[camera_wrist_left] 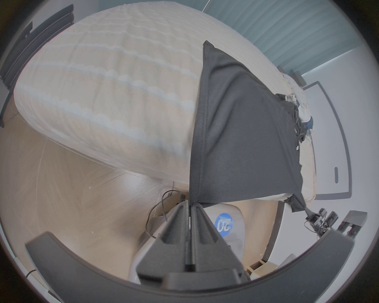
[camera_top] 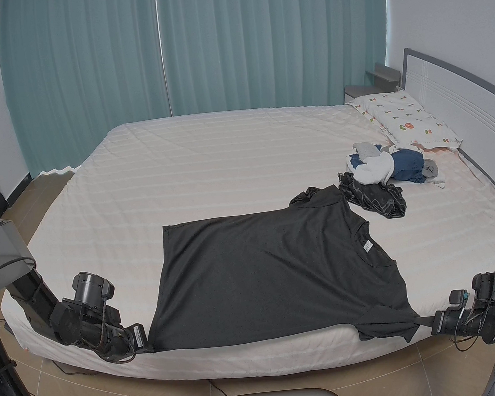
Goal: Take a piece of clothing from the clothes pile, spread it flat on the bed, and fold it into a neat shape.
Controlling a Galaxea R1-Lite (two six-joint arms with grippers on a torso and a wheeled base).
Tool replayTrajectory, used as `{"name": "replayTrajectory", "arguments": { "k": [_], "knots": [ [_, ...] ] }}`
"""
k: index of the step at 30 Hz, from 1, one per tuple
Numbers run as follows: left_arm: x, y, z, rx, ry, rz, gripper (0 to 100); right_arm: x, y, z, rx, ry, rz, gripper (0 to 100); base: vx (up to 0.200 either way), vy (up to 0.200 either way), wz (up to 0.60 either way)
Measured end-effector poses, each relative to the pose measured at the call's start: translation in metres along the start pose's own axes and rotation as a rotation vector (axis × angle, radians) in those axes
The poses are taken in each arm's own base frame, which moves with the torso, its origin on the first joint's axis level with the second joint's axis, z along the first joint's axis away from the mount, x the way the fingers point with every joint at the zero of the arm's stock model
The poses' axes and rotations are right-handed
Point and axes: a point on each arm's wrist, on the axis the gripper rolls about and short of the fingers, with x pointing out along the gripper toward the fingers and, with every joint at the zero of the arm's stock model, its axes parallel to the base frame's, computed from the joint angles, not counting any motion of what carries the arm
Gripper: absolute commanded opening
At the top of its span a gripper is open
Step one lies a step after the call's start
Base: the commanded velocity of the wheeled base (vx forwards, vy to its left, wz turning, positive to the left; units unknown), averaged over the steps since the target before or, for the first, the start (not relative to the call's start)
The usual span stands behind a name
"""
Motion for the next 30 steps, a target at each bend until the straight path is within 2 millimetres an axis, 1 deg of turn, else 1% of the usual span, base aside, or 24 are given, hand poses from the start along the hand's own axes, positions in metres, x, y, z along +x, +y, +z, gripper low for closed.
{"name": "replayTrajectory", "arguments": {
  "k": [3, 10, 17, 22, 27, 30],
  "knots": [
    [0.000, 0.001, -0.001, 0.020, 0.001, 0.035, 0, -0.004, -0.004, 0.000, 0.013, -0.004, -0.016, 0, 0.000, 0.000, 0.00],
    [0.001, 0.002, -0.002, 0.041, 0.006, 0.054, 0, -0.010, -0.007, -0.008, 0.015, 0.067, -0.036, 0, 0.000, 0.000, 0.00],
    [0.001, 0.001, -0.009, 0.052, 0.037, 0.068, 0, -0.016, -0.003, -0.014, 0.015, 0.139, -0.037, 0, 0.000, 0.000, 0.00],
    [0.000, 0.004, -0.016, 0.086, 0.087, 0.132, 0, -0.020, 0.000, -0.015, -0.007, 0.158, -0.034, 0, 0.000, 0.000, 0.00],
    [-0.002, 0.004, -0.016, 0.098, 0.100, 0.157, 0, -0.025, 0.004, -0.015, -0.008, 0.181, -0.032, 0, 0.000, 0.000, 0.00],
    [-0.002, 0.003, -0.015, 0.096, 0.091, 0.154, 0, -0.027, 0.006, -0.012, -0.033, 0.160, -0.030, 0, 0.000, 0.000, 0.00]
  ]
}}
